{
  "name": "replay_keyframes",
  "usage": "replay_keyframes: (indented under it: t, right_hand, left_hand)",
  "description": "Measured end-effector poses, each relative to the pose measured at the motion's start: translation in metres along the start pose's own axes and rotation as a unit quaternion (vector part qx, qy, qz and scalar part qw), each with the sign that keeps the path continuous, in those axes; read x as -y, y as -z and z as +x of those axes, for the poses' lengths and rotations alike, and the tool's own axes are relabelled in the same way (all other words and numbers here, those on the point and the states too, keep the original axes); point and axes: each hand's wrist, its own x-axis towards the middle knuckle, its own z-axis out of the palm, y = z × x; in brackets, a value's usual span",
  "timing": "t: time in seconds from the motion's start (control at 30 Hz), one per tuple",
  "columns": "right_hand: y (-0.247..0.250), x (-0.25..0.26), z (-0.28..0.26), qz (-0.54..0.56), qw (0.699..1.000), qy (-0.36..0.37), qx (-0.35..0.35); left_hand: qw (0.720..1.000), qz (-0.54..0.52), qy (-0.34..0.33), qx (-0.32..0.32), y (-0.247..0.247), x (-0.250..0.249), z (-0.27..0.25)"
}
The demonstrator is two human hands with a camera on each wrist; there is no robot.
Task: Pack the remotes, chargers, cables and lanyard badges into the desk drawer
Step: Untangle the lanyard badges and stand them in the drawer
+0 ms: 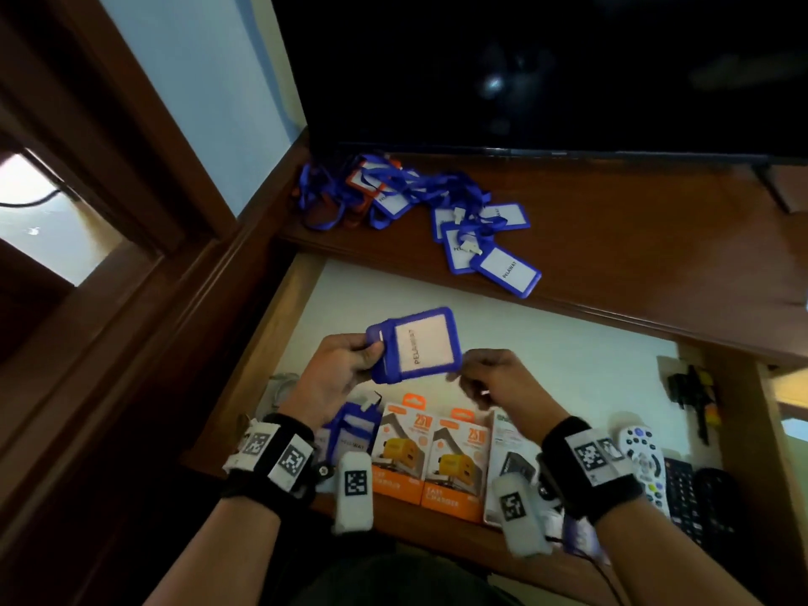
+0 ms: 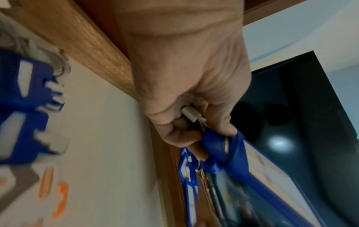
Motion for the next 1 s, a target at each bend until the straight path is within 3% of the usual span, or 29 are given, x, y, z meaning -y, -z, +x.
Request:
replay_keyframes:
  t: [0.1,0.17,0.23,0.3,0.4,0.5,0.63,0.77,0.9,1.0]
  right_hand:
    - [0.021,0.006,0.021,-0.025,0.994,-0.009,-0.102]
    - [0.035,0.010,0.039,-0.040,0.985,-0.001,-0.167]
    - [0.049,0.014,0.062,-0.084,0.967,0.010,-0.242]
    - [0.062,0.016,0.087,-0.174,0.938,-0.005,-0.301]
    - [0.070,0.022,0.113,-0.333,0.884,-0.016,-0.327]
    - [0.066,0.026,0.126,-0.376,0.868,-0.016,-0.323]
    - [0.056,0.016,0.132,-0.395,0.871,-0.082,-0.282]
    - [0.048,0.007,0.128,-0.445,0.838,-0.082,-0.304]
    - [0.049,0.005,0.122,-0.484,0.796,-0.039,-0.361]
    - [0.051,0.007,0.117,-0.494,0.785,-0.023,-0.374]
  left_hand:
    - [0.985,0.165,0.051,-0.002,0.038,0.003,0.022]
    - [0.951,0.297,0.073,0.032,0.060,0.008,0.040]
    - [0.896,0.425,0.087,0.096,0.073,0.012,0.056]
    - [0.822,0.538,0.086,0.164,0.078,0.012,0.068]
    - [0.721,0.647,0.079,0.237,0.074,0.013,0.080]
    - [0.660,0.688,0.074,0.292,0.065,0.016,0.092]
    - [0.602,0.717,0.048,0.348,0.054,0.025,0.101]
    - [0.554,0.743,0.019,0.375,0.044,0.037,0.098]
    - [0.534,0.756,0.009,0.379,0.037,0.045,0.091]
    - [0.553,0.753,0.005,0.357,0.035,0.049,0.089]
